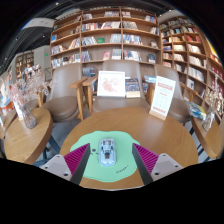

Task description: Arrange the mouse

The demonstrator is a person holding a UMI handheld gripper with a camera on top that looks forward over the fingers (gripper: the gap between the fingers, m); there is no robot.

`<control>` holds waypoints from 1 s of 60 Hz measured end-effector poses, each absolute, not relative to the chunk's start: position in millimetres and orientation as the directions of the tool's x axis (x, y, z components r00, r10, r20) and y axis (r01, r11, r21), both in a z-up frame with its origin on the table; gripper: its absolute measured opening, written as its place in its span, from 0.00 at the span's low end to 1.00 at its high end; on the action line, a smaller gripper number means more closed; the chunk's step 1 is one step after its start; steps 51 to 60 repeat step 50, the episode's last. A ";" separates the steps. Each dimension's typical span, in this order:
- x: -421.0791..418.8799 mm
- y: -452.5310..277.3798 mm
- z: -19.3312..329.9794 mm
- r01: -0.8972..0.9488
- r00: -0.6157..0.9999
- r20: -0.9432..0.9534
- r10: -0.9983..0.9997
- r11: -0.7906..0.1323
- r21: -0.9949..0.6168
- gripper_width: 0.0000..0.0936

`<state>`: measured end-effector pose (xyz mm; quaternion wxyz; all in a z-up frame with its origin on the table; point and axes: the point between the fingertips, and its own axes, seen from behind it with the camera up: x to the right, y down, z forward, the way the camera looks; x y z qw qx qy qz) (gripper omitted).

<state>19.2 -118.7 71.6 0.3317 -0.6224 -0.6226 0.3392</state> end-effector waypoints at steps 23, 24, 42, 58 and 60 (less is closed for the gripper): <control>224.7 -60.1 150.5 0.485 0.046 0.014 0.999 -0.010 -0.874 0.92; 230.9 -59.7 149.7 0.484 0.045 0.014 0.999 -0.010 -0.875 0.92; 281.7 -32.1 147.6 0.461 0.072 0.044 0.996 0.006 -0.887 0.92; 289.0 -36.0 138.7 0.477 0.047 0.031 0.998 0.005 -0.879 0.91; 289.0 -36.0 138.7 0.477 0.047 0.031 0.998 0.005 -0.879 0.91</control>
